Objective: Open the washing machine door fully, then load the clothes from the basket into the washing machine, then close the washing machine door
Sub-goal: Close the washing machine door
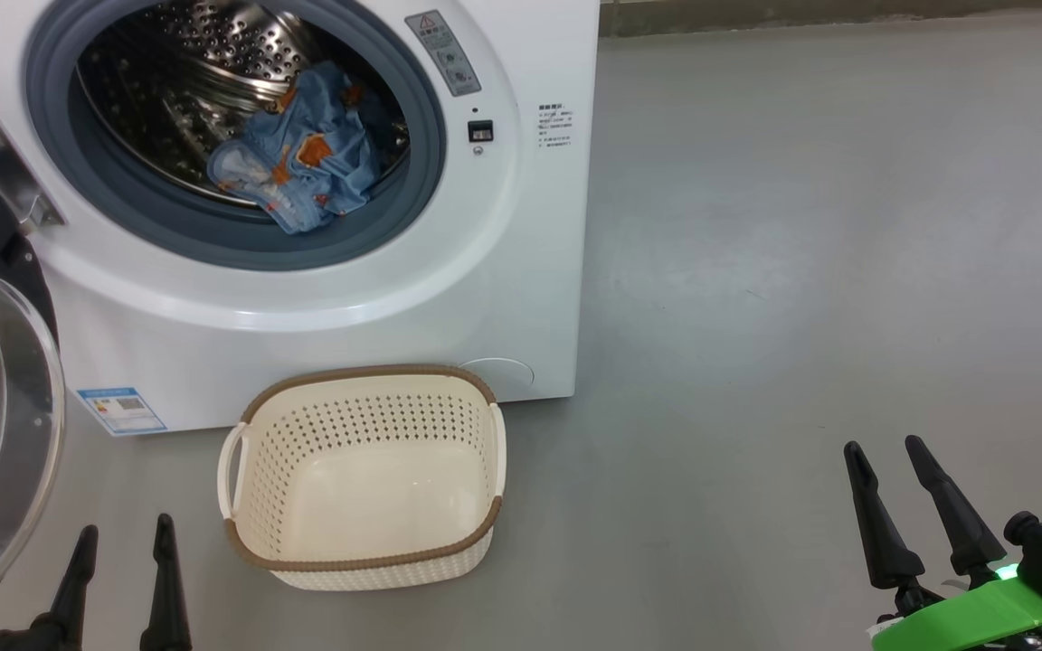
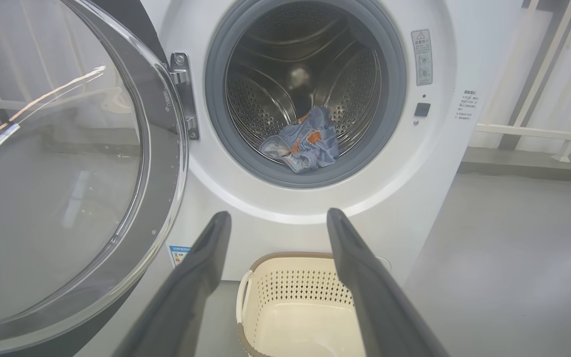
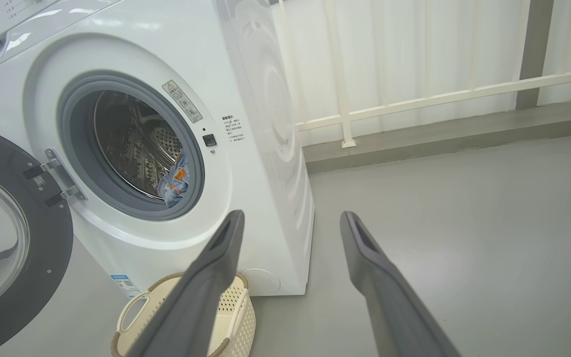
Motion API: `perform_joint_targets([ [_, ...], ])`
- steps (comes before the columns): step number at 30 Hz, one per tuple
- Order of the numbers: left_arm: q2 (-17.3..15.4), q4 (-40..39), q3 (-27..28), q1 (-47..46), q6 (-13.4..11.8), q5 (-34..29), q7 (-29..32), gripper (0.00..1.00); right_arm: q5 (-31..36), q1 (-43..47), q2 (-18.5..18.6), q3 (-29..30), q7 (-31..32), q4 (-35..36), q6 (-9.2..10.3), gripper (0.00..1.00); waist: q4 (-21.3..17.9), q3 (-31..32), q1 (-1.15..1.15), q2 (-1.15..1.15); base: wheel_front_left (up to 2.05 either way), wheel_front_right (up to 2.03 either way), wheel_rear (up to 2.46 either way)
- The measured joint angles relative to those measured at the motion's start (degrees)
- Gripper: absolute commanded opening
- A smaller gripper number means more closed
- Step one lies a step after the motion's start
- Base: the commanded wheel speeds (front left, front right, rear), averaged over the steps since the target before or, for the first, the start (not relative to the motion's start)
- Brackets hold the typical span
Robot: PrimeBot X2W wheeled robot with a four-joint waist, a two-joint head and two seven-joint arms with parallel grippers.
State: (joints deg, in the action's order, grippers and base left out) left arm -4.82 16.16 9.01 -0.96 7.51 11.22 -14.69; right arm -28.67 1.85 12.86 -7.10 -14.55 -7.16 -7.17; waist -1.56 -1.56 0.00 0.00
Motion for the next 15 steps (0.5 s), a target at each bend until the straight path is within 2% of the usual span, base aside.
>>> perform_joint_targets([
  [15,0.0,-0.1,-1.1,0.0,0.0,0.0,0.0,1.00,0.0,0.0,0.0,-0.4,0.0,0.0,0.01,1.00,2.6,0.1,0.00,0.00,0.00,0.00,0.00],
])
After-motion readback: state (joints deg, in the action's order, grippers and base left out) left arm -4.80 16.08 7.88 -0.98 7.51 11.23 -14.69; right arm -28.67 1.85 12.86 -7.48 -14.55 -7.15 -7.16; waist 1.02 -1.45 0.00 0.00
